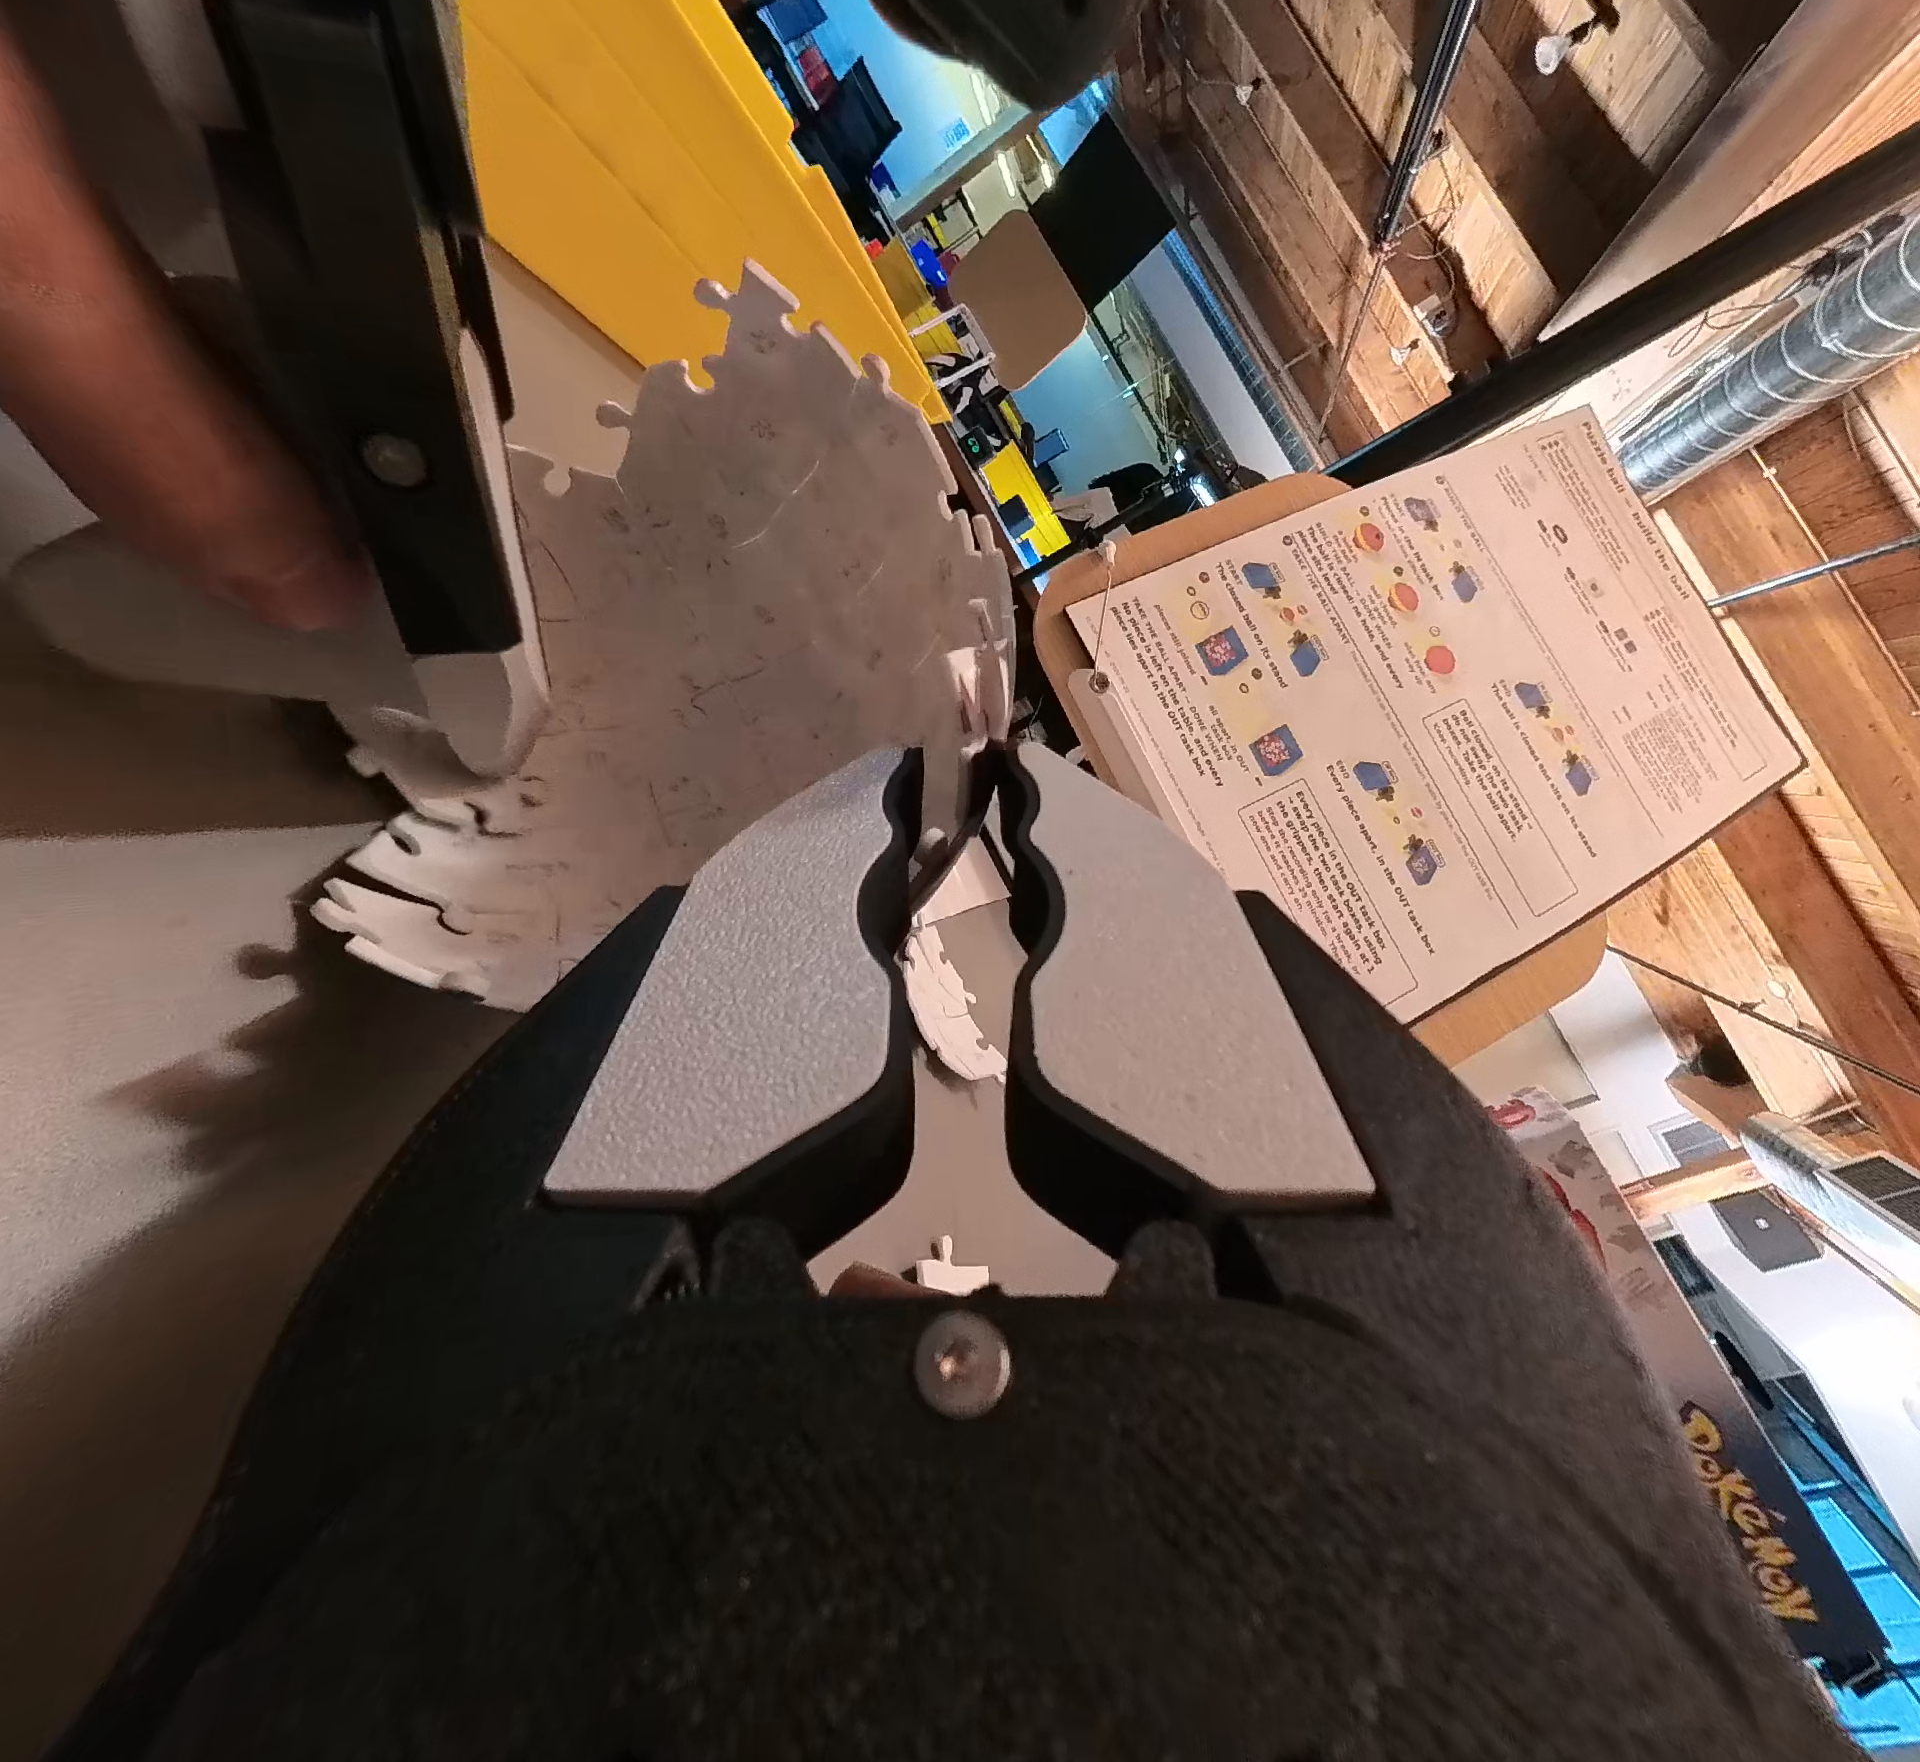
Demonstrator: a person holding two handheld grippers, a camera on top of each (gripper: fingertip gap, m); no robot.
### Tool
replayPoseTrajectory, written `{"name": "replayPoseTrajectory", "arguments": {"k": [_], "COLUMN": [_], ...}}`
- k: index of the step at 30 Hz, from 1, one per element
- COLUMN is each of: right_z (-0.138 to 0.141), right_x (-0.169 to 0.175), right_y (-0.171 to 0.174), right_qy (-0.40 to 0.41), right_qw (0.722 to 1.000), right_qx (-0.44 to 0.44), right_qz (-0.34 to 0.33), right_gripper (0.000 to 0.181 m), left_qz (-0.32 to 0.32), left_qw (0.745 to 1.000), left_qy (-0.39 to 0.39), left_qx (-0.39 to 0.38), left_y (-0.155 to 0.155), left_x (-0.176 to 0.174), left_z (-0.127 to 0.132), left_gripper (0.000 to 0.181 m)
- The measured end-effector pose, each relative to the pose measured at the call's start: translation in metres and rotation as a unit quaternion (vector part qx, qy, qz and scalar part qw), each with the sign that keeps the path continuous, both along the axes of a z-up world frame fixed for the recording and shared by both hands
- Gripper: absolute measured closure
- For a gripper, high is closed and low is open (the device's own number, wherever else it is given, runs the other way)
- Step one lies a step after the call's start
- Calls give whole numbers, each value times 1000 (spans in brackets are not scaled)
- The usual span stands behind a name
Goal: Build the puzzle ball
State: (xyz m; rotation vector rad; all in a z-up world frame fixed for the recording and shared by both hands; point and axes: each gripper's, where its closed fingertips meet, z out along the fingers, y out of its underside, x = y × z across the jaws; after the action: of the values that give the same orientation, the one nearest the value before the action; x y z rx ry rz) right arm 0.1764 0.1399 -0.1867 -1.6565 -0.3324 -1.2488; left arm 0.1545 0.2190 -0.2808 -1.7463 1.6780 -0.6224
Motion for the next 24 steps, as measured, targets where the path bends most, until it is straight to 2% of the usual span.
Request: {"name": "replayPoseTrajectory", "arguments": {"k": [5, 9, 14, 24], "right_z": [0, 0, 0, 1], "right_x": [1, 3, 2, 1], "right_y": [0, -1, -1, 0], "right_qy": [0, 4, 3, 3], "right_qw": [1000, 1000, 1000, 1000], "right_qx": [0, 0, 1, 4], "right_qz": [-1, -3, 1, 5], "right_gripper": [167, 167, 167, 167], "left_qz": [0, -28, -66, -122], "left_qw": [1000, 996, 992, 984], "left_qy": [-6, -23, -57, -51], "left_qx": [23, 76, 92, 116], "left_y": [0, 3, -1, -8], "left_x": [1, 1, 3, 8], "left_z": [2, 9, 18, 15], "left_gripper": [94, 93, 93, 91]}}
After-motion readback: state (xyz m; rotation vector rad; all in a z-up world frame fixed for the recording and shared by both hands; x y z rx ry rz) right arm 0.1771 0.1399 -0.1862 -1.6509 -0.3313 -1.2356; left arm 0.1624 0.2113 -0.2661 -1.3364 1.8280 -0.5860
